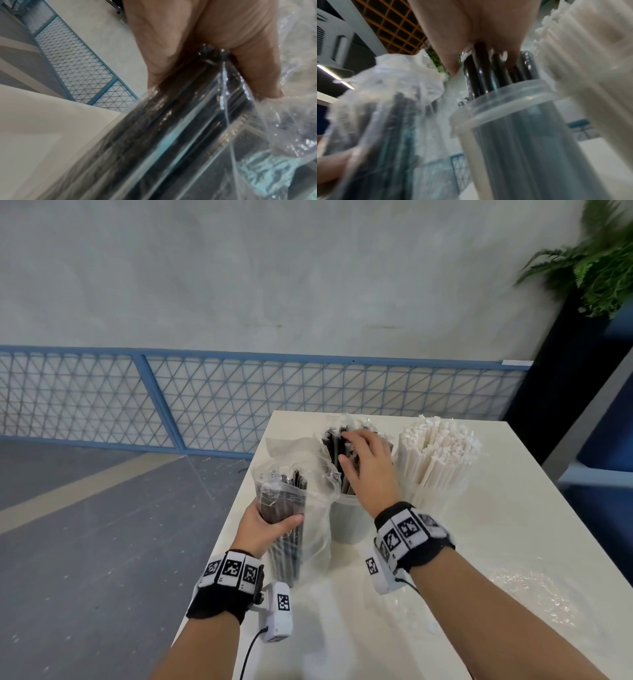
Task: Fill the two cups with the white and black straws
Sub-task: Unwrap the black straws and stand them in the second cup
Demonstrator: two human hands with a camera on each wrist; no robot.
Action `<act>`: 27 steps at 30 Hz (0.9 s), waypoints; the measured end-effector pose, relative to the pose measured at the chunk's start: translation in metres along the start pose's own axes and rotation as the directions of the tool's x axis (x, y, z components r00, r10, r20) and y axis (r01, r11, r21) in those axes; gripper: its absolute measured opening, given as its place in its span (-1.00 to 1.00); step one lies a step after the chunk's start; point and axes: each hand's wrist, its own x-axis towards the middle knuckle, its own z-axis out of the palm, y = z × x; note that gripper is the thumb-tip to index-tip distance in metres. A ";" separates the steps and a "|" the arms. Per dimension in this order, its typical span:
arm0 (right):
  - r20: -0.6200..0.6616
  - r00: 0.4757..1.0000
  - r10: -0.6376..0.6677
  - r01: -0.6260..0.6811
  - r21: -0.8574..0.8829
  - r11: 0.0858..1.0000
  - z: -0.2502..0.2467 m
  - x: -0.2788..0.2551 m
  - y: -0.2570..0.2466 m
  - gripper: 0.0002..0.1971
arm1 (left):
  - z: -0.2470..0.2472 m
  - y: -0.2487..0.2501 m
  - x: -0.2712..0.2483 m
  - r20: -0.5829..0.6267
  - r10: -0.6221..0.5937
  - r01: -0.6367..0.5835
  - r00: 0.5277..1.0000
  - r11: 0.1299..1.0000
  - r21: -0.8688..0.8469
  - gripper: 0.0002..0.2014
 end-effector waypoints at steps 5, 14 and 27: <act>-0.077 0.974 -0.215 0.227 0.236 0.945 -0.009 -0.022 -0.041 -0.83 | 0.002 0.003 -0.001 0.007 0.028 -0.029 1.000 0.998 0.062 -0.63; 0.434 0.901 0.010 -0.110 0.207 0.972 0.003 -0.031 -0.042 -0.49 | 0.002 0.001 -0.006 0.120 0.015 -0.022 0.993 0.998 0.057 -0.63; 0.575 0.804 0.150 -0.465 0.451 0.762 0.016 -0.047 -0.037 -0.33 | 0.006 0.005 -0.008 0.367 -0.069 -0.030 0.928 0.966 0.256 -0.66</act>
